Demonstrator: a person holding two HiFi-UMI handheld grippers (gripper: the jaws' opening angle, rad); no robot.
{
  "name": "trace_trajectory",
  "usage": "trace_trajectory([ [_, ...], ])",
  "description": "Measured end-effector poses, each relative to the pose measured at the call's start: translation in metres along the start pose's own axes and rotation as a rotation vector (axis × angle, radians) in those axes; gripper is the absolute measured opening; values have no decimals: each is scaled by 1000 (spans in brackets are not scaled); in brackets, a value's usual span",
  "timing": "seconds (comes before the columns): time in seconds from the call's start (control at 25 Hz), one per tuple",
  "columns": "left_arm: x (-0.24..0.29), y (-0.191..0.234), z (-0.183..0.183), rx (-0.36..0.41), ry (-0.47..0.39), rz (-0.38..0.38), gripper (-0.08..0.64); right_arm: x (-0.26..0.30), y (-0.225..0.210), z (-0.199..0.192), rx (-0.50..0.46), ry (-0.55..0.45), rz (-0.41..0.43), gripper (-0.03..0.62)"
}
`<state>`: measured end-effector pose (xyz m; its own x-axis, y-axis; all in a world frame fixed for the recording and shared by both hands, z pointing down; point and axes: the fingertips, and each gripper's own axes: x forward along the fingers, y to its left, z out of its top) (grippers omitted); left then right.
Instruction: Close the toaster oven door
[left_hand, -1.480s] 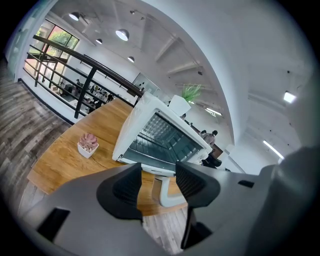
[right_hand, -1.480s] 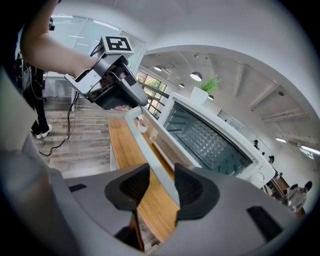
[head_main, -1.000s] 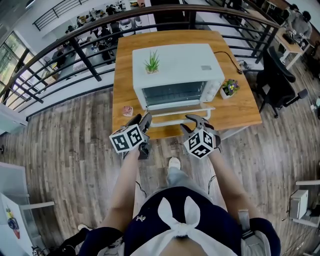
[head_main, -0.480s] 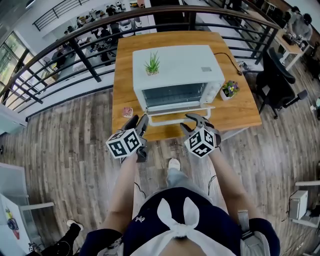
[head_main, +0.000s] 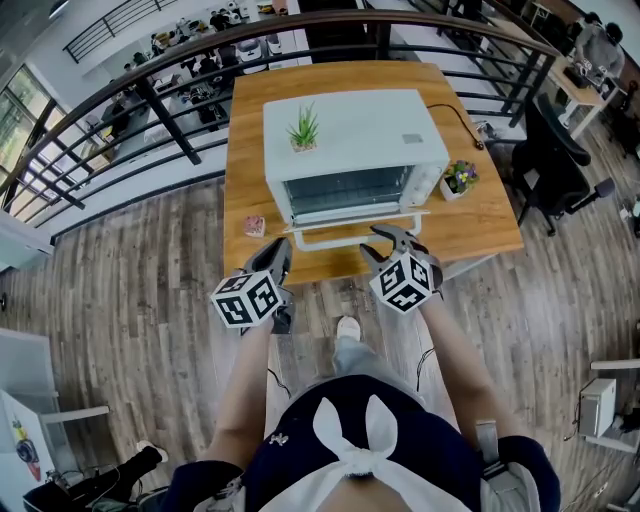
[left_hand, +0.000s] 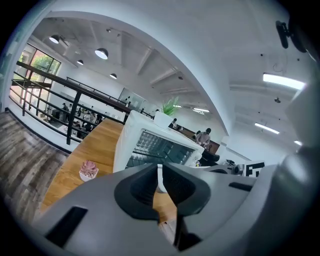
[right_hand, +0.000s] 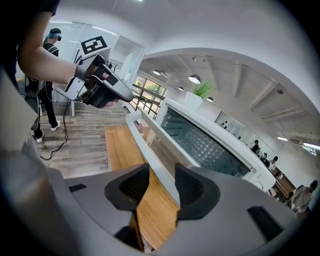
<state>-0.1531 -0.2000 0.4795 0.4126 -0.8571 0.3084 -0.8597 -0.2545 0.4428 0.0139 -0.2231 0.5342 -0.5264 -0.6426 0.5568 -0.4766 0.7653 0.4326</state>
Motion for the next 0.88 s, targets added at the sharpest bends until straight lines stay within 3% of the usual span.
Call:
trace_trajectory([
  [0.28, 3, -27, -6, 109, 33, -69, 38, 0, -6, 5, 4, -8, 2, 164],
  [0.88, 9, -21, -18, 86, 57, -72, 38, 4, -14, 10, 9, -14, 14, 166],
])
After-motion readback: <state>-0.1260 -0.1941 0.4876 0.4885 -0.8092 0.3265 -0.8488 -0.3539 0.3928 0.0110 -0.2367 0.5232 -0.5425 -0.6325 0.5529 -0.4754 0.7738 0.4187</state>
